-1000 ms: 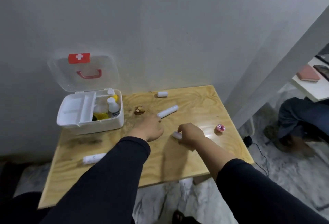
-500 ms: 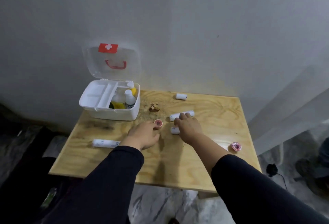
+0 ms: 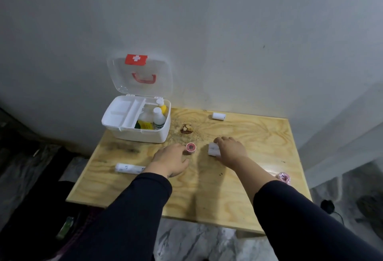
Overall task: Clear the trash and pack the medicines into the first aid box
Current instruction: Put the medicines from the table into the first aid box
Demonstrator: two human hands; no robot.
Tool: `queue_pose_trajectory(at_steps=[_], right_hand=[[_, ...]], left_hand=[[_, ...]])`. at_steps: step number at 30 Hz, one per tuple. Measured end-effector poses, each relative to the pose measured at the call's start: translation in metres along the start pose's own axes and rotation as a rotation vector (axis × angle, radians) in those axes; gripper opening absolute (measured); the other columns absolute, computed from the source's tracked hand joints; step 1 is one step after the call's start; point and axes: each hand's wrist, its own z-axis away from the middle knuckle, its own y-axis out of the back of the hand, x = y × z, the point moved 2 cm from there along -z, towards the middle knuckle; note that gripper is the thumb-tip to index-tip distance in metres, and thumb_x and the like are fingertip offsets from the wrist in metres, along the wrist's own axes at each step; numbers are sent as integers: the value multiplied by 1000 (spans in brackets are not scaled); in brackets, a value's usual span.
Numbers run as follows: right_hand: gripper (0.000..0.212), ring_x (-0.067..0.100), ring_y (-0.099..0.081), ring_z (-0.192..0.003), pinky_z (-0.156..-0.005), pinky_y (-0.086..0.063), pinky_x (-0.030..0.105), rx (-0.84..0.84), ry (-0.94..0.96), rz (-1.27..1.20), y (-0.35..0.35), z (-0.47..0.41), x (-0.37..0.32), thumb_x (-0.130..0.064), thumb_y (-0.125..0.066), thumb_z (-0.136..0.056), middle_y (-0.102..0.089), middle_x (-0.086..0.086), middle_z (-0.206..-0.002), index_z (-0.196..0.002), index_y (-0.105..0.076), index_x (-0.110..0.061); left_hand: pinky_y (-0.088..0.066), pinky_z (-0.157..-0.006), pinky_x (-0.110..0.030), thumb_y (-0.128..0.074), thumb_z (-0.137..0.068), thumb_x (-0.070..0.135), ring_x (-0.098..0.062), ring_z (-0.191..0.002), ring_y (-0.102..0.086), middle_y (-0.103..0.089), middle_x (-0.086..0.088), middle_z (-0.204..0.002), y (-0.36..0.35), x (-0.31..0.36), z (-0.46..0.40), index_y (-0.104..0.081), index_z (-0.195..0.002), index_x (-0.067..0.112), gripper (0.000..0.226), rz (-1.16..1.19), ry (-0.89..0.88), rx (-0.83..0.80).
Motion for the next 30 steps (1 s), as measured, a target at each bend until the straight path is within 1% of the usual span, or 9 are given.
queue_pose_trajectory(at_steps=[5,7,11,16,17,20,22,25,30], right_hand=[[51,27,-52,-119,-85,-49,37,68,-50,-172,29,6,-8,-33,-57,-90,-55,5,-132,-137,-42,-19],[55,27,-54,-119,-86,-49,37,113,-44,-265,50,5,-18,-34,-60,-87,-55,5,-133,-137,-43,-18],[52,27,-57,-115,-89,-48,36,253,3,-501,94,0,-54,-32,-65,-83,-59,7,-128,-130,-50,-13],[53,28,-58,-112,-87,-45,32,345,40,-762,139,-12,-119,-28,-69,-82,-62,9,-124,-129,-53,-11],[53,28,-58,-112,-88,-45,33,353,44,-821,143,-16,-133,-27,-70,-82,-62,9,-124,-129,-53,-10],[58,27,-58,-115,-94,-47,37,346,55,-956,147,-28,-173,-26,-73,-81,-60,8,-128,-132,-49,-11],[59,26,-57,-116,-97,-48,38,327,52,-1017,143,-36,-197,-23,-72,-82,-59,7,-130,-134,-47,-12],[55,26,-57,-116,-93,-46,32,285,23,-1082,128,-48,-221,-16,-69,-84,-58,8,-128,-133,-45,-13],[58,31,-55,-117,-89,-41,29,231,-67,-974,93,-66,-236,-12,-63,-88,-55,14,-129,-138,-36,-11]], left_hand=[[-45,-98,-38,-49,-94,38,-23,-124,-51,-51,2,-139,17,6,4,-51,-135,22,44,27,-26,48],[-44,-101,-39,-49,-95,38,-22,-128,-49,-48,3,-143,29,3,7,-48,-138,22,47,32,-28,76],[-44,-103,-40,-48,-96,34,-25,-129,-49,-45,0,-147,63,-13,16,-45,-142,21,47,52,-18,164],[-50,-88,-37,-51,-93,30,-26,-114,-57,-55,1,-134,92,-55,24,-51,-132,24,40,68,47,230],[-50,-89,-38,-52,-93,30,-26,-115,-58,-55,2,-134,94,-66,25,-50,-133,25,41,72,64,233],[-46,-100,-39,-54,-95,32,-26,-127,-51,-47,1,-144,97,-99,28,-42,-143,22,51,76,110,225],[-44,-101,-38,-53,-95,33,-26,-129,-49,-44,1,-147,96,-120,27,-39,-144,20,52,81,119,230],[-43,-103,-39,-52,-96,36,-26,-131,-46,-38,2,-151,93,-149,17,-33,-147,20,57,81,114,225],[-35,-111,-38,-49,-97,41,-27,-137,-38,-30,-2,-155,87,-181,-5,-28,-149,15,62,37,54,169]])
